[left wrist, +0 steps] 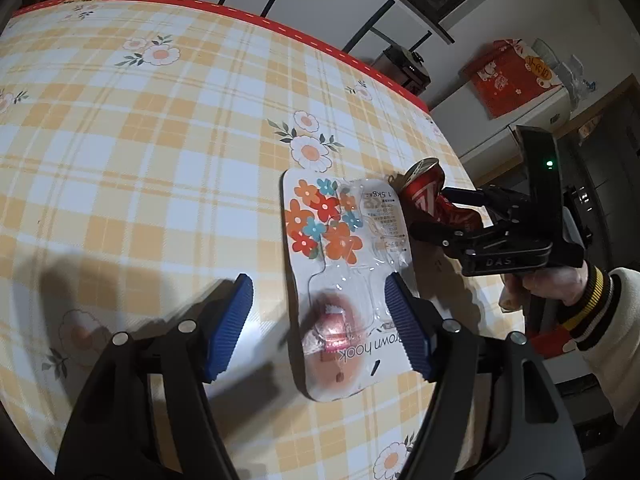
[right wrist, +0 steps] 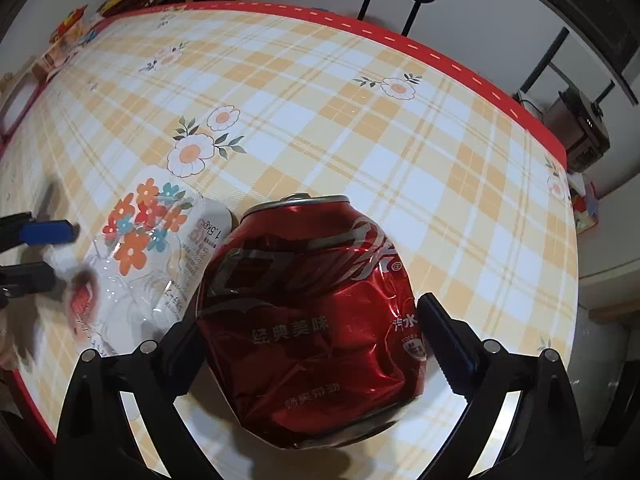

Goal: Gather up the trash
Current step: 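Grasp the crushed red Coca-Cola can with the right gripper and lift it, then grasp the clear plastic hook packaging with the left gripper and lift it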

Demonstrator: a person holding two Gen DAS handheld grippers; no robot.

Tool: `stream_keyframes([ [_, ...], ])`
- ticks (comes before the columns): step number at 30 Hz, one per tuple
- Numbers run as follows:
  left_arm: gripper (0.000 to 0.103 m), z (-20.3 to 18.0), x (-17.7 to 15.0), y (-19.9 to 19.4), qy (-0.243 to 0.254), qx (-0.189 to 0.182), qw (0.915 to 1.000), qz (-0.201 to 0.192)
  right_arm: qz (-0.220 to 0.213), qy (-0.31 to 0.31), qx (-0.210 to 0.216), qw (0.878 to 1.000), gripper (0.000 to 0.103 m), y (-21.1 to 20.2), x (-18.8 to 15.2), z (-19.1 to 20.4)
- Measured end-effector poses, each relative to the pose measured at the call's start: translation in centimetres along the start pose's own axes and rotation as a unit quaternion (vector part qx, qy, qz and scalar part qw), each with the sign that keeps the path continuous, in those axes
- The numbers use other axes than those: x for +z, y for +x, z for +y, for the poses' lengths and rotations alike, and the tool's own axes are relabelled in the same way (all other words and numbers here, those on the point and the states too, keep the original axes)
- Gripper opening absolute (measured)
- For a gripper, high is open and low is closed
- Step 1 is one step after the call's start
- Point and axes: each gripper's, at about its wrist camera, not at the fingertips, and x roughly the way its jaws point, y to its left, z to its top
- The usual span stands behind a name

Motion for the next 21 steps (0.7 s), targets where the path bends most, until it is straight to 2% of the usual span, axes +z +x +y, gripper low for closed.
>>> stream_keyframes([
  [6,0.064,-0.8,0.7,1.6,0.024,0.03,0.9993,-0.002,-0.033,0.043,0.001,0.999,0.094,-1.5,-0.7,-0.8],
  [11,0.061,-1.5,1.4,2.5,0.037,0.061,0.9973,-0.019,-0.062,0.093,-0.008,0.994,0.094,-2.8,-1.7,-1.7],
  [17,0.059,-2.9,1.1,3.3,0.068,0.114,0.9903,-0.041,-0.091,0.147,-0.011,0.985,0.094,-4.3,-3.5,-2.0],
  [20,0.053,-3.5,0.8,3.7,0.083,0.149,0.9839,-0.054,-0.1,0.168,-0.008,0.981,0.094,-4.9,-4.5,-2.0],
  [21,0.043,-3.5,0.7,3.7,0.085,0.154,0.9828,-0.057,-0.102,0.176,-0.007,0.979,0.094,-5.1,-4.8,-2.0],
])
